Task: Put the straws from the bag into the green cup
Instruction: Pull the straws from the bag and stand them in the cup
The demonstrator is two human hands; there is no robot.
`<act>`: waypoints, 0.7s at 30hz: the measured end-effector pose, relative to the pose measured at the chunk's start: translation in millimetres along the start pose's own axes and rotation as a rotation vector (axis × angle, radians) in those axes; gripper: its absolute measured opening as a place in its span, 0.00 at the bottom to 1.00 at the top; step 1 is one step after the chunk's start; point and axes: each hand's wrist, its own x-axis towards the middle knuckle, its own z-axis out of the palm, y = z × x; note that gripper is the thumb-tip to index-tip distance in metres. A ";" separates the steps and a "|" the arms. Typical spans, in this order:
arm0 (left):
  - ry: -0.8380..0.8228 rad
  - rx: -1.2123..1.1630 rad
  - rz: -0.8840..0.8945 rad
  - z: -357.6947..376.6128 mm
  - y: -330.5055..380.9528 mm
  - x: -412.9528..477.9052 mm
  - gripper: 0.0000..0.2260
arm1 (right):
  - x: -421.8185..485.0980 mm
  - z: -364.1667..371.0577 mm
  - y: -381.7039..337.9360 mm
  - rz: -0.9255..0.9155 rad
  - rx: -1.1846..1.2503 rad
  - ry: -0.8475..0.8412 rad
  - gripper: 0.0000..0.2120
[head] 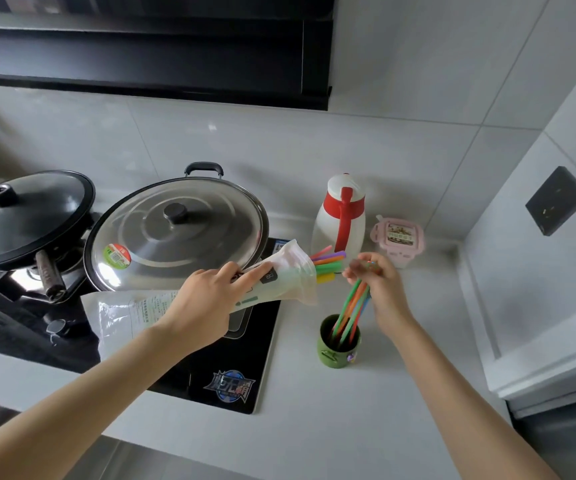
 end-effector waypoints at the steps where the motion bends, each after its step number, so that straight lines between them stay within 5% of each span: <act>1: 0.003 -0.003 0.002 -0.3 0.4 1.8 0.44 | 2.7 -1.1 -1.5 0.028 -0.015 0.003 0.17; 4: -0.003 -0.021 0.015 -1.3 1.5 6.7 0.45 | 6.3 -6.1 -13.6 0.031 -0.203 0.068 0.17; 7: -0.011 -0.028 0.046 -3.1 2.5 12.5 0.46 | 2.1 -18.2 -31.1 -0.178 -0.403 0.329 0.14; 10: -0.005 0.001 0.090 -8.0 3.6 19.6 0.47 | -9.4 -25.2 -38.1 -0.249 -0.285 0.487 0.10; 15: -0.003 0.199 0.217 -18.6 2.7 36.7 0.47 | -35.3 -5.5 -42.1 0.236 0.521 0.206 0.12; 21: 0.063 0.287 0.284 -31.3 12.1 54.9 0.47 | -40.9 15.2 -53.0 0.201 0.563 0.025 0.11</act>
